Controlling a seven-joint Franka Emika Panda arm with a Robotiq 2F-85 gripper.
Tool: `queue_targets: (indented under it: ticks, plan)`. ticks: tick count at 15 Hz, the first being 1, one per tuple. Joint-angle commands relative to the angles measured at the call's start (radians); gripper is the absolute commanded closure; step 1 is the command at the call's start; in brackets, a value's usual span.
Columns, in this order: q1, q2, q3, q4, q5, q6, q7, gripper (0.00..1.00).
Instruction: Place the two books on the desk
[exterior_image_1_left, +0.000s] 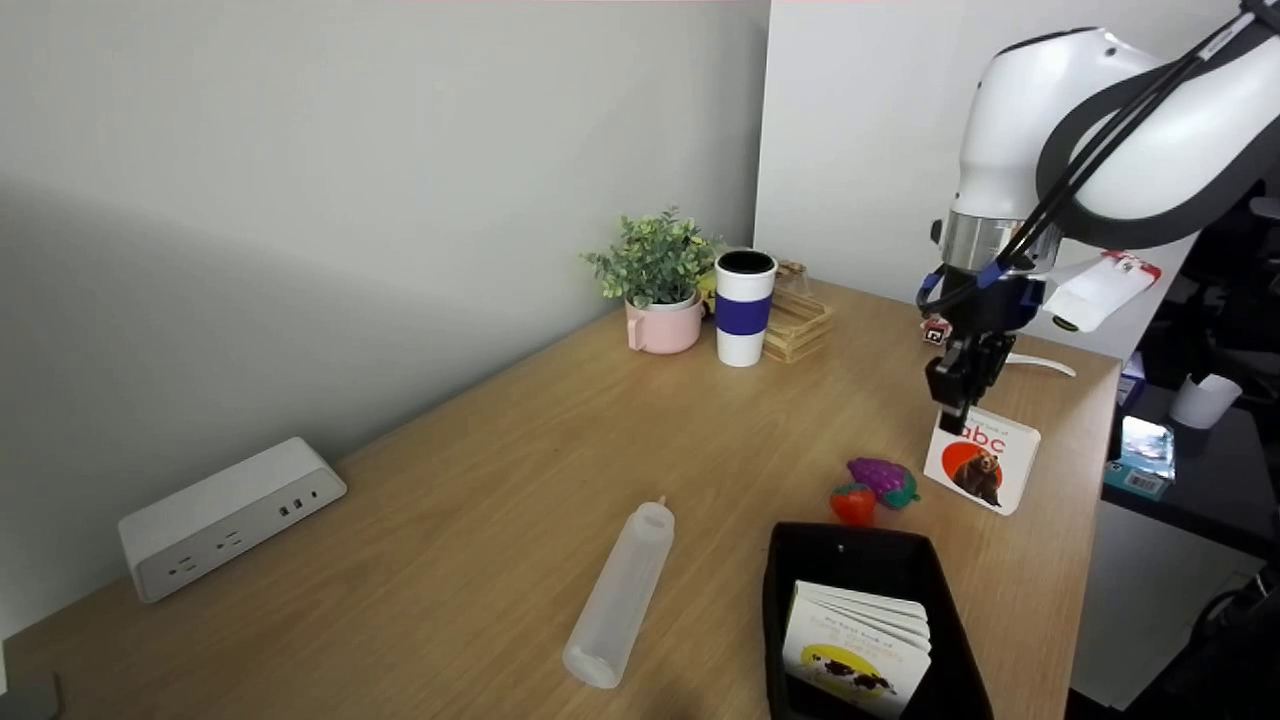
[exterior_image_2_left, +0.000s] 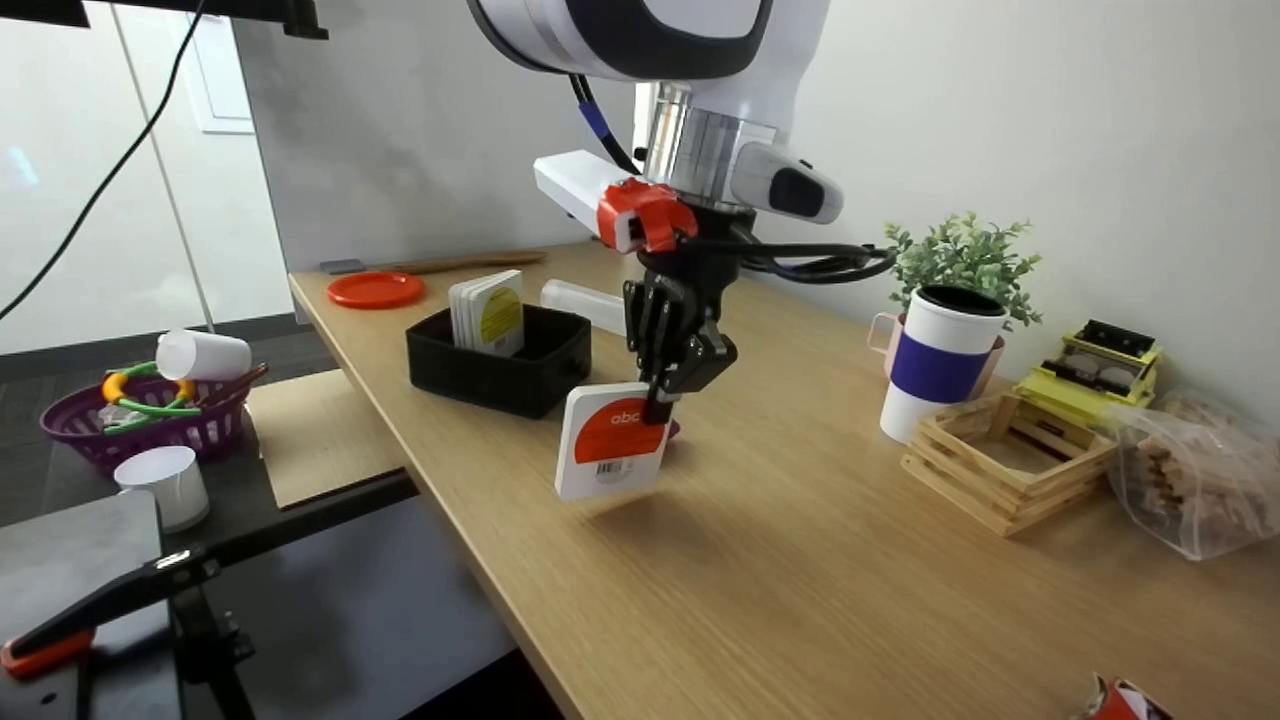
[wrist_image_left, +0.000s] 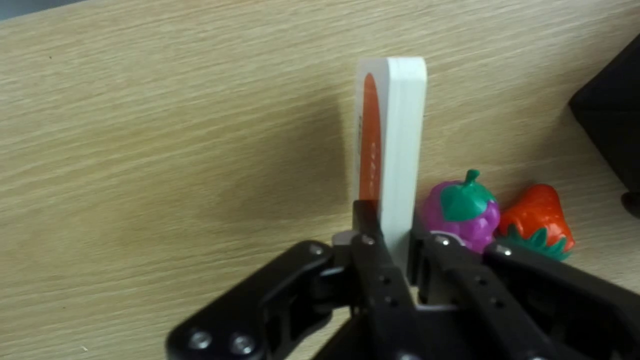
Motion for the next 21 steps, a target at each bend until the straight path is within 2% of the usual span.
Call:
queue_targets:
  ticks: [1, 2, 3, 11, 13, 18, 21]
  plan:
    - [-0.006, -0.003, 0.007, 0.000, -0.006, -0.001, 0.010, 0.96]
    - [-0.006, -0.003, 0.006, 0.000, -0.007, -0.001, 0.012, 0.74]
    - [-0.005, -0.004, 0.006, 0.001, -0.008, -0.002, 0.014, 0.60]
    - [-0.005, -0.010, 0.006, 0.002, -0.006, -0.005, 0.019, 0.06]
    - [-0.001, -0.034, 0.003, -0.010, -0.015, -0.005, 0.035, 0.00]
    - [0.022, -0.179, -0.002, -0.063, -0.117, -0.031, 0.147, 0.00]
    - [0.030, -0.277, 0.023, -0.075, -0.176, -0.067, 0.165, 0.00]
